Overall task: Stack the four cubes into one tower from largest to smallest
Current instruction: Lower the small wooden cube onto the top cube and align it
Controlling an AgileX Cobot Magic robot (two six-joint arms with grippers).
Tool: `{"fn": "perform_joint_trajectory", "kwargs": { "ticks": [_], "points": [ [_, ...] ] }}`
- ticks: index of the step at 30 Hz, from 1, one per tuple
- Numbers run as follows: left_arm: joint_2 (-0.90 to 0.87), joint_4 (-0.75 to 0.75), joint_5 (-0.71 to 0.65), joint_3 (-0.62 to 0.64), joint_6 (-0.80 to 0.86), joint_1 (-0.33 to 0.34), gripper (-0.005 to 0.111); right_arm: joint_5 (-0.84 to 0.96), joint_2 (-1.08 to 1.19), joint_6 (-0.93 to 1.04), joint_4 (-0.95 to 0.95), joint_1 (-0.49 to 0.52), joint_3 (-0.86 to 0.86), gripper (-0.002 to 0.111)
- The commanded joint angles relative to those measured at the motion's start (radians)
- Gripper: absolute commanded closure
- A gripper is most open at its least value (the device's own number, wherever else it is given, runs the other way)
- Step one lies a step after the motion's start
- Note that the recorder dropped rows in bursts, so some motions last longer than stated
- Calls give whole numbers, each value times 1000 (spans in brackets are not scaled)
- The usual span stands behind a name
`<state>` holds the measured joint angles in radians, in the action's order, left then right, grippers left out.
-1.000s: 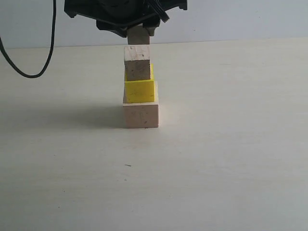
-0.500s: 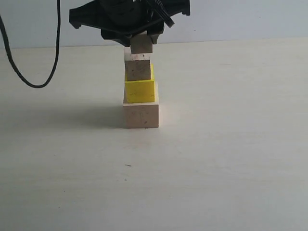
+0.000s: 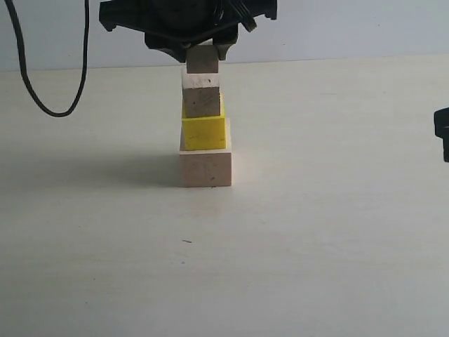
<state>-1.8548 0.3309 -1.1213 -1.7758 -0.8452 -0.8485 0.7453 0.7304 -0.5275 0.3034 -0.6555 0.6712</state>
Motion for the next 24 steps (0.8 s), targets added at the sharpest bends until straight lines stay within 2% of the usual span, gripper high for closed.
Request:
{"fn": "perform_joint_trajectory", "kwargs": {
  "ticks": [1, 6, 12, 24],
  "points": [
    [-7, 3, -1, -8, 25, 8, 107, -15, -7, 9, -1, 4, -7, 108],
    [-7, -47, 9, -8, 33, 42, 107, -15, -7, 9, -1, 4, -7, 108],
    [-7, -68, 51, -8, 42, 42, 107, -22, -7, 9, -1, 4, -7, 108],
    [-28, -67, 31, -8, 53, 42, 107, -24, -7, 9, -1, 4, -7, 108]
  ]
}}
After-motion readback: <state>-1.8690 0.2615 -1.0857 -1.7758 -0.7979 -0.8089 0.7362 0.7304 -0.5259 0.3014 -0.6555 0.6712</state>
